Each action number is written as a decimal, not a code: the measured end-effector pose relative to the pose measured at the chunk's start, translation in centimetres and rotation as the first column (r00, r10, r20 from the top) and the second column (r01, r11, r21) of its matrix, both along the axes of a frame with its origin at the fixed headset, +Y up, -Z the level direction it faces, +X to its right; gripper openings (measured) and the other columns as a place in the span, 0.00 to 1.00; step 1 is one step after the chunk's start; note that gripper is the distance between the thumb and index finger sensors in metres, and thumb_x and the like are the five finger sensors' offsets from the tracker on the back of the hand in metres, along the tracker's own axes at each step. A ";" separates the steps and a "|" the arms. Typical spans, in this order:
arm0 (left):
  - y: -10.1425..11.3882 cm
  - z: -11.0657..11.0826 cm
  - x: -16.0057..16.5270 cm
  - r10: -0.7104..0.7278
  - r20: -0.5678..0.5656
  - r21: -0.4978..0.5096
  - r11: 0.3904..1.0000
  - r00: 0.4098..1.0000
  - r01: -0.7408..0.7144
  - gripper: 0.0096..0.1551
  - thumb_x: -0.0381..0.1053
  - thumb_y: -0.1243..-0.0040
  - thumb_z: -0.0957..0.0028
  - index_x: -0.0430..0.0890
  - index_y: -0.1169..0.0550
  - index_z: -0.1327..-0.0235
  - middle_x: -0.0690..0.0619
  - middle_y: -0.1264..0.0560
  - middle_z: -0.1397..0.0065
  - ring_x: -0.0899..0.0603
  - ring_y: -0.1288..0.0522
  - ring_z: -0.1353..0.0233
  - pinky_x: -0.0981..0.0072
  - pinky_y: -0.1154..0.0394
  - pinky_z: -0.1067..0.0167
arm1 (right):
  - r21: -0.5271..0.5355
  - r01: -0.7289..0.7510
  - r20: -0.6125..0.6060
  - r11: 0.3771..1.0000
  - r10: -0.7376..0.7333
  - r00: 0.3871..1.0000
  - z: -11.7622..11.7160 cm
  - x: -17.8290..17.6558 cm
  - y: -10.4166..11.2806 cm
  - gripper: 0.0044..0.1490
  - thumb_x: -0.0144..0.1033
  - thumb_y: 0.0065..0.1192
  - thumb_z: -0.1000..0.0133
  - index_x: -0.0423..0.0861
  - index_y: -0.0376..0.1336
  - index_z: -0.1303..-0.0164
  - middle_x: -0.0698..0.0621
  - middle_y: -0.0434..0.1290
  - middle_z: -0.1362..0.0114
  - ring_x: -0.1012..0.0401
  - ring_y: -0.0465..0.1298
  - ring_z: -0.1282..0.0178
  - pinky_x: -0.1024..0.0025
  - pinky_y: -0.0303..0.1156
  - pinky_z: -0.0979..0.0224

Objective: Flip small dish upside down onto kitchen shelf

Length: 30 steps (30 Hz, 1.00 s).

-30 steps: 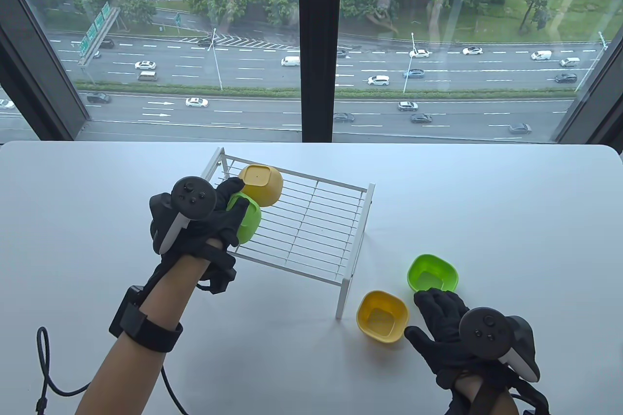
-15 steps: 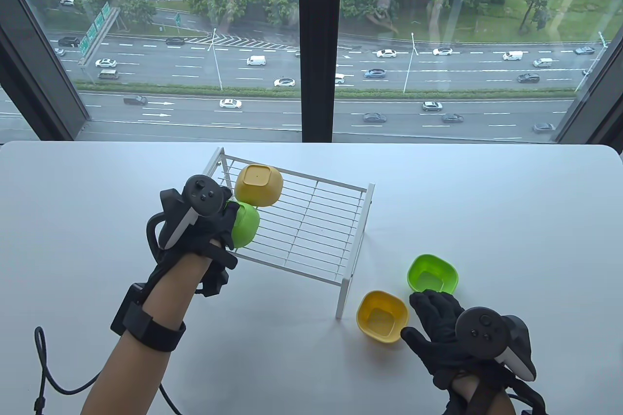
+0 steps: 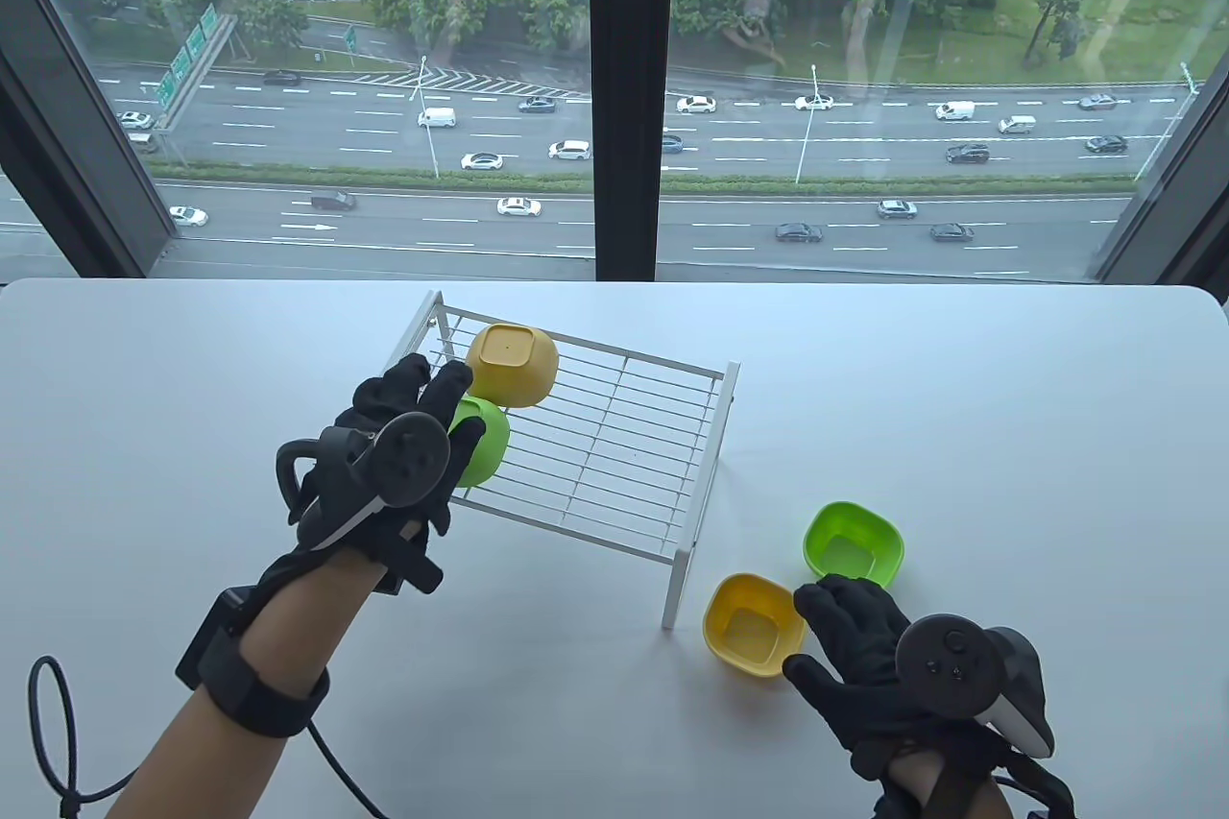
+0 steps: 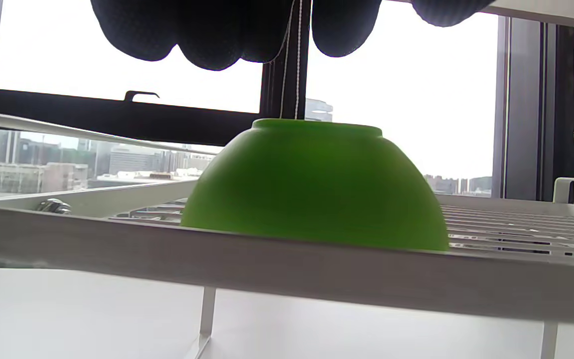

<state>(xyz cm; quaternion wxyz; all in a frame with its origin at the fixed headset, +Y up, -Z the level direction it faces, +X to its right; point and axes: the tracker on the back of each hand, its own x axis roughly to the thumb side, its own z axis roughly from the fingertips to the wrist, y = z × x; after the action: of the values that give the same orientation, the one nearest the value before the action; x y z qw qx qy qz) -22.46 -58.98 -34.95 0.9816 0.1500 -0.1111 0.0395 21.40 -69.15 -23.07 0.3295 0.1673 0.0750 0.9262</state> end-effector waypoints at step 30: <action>-4.9 6.0 -13.5 0.183 -0.064 -0.199 0.961 0.981 -0.192 0.39 0.67 0.51 0.49 0.56 0.33 0.22 0.45 0.36 0.16 0.33 0.35 0.22 0.33 0.34 0.27 | 0.154 -0.355 -0.017 0.922 0.361 0.932 -0.7 -4.8 -1.8 0.54 0.62 0.58 0.44 0.50 0.39 0.17 0.42 0.34 0.12 0.36 0.40 0.16 0.27 0.37 0.22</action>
<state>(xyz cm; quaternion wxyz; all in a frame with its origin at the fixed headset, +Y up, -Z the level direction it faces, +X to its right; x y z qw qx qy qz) -36.00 -63.85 -28.97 0.9859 0.0594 -0.0698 0.1402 16.63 -70.96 -23.74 0.1397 0.1958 0.0425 0.9697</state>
